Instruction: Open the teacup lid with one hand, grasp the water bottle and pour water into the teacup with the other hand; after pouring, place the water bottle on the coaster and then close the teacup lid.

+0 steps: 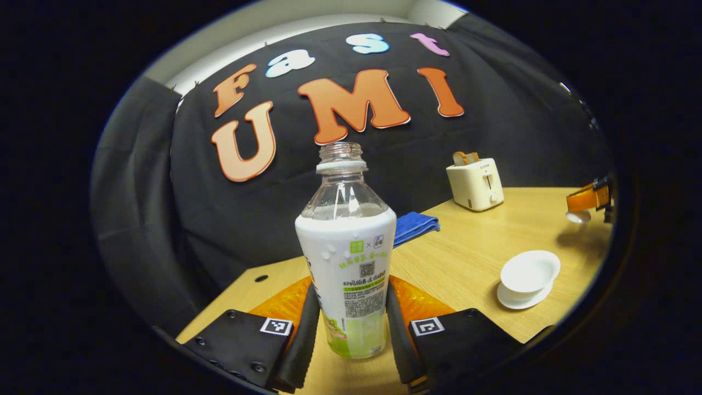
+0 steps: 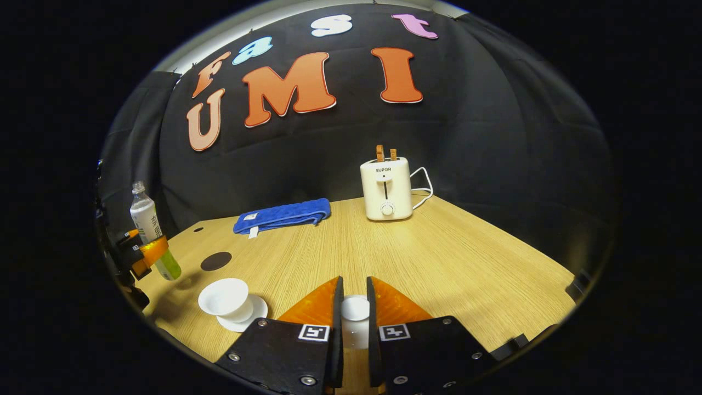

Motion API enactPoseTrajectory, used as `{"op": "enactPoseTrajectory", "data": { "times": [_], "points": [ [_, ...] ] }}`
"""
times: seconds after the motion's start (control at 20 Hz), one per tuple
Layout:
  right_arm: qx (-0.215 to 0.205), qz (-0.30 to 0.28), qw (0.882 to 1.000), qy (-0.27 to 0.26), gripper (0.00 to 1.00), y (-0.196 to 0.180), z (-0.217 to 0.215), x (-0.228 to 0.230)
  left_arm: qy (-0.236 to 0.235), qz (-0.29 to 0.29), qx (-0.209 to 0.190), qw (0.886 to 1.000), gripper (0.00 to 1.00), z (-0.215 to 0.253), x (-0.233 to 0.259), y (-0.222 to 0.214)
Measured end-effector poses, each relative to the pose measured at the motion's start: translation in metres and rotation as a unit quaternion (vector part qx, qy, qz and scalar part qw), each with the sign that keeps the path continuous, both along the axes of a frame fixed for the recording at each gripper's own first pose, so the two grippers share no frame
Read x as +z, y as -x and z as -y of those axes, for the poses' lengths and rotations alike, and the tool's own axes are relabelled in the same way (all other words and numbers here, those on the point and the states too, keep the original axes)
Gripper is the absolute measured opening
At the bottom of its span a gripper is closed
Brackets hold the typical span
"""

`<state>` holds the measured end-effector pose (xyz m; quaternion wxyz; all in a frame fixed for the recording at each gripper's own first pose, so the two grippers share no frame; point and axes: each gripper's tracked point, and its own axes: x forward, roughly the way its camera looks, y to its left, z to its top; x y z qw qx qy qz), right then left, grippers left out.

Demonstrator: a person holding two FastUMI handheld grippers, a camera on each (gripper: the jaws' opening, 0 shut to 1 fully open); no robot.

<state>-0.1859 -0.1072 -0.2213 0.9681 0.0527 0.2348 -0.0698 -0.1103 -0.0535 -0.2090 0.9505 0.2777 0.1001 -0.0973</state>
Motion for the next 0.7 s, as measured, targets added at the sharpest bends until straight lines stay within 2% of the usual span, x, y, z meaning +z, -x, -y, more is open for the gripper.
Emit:
{"op": "enactPoseTrajectory", "data": {
  "times": [0.2,0.35,0.5,0.7],
  "points": [
    [-0.009,0.008,1.000,-0.009,0.18,0.001,0.007,0.005,-0.110,0.011,-0.046,0.993,0.64,0.019,-0.001,0.006],
    [-0.013,0.010,1.000,-0.012,0.18,0.002,0.010,0.006,-0.182,-0.001,-0.099,0.978,0.63,0.039,-0.011,0.016],
    [-0.013,0.011,1.000,-0.016,0.18,0.003,0.010,0.008,-0.249,-0.004,-0.148,0.957,0.64,0.055,-0.018,0.019],
    [-0.014,0.014,1.000,-0.019,0.19,0.004,0.012,0.010,-0.350,0.002,-0.196,0.916,0.64,0.067,-0.022,0.022]
  ]
}}
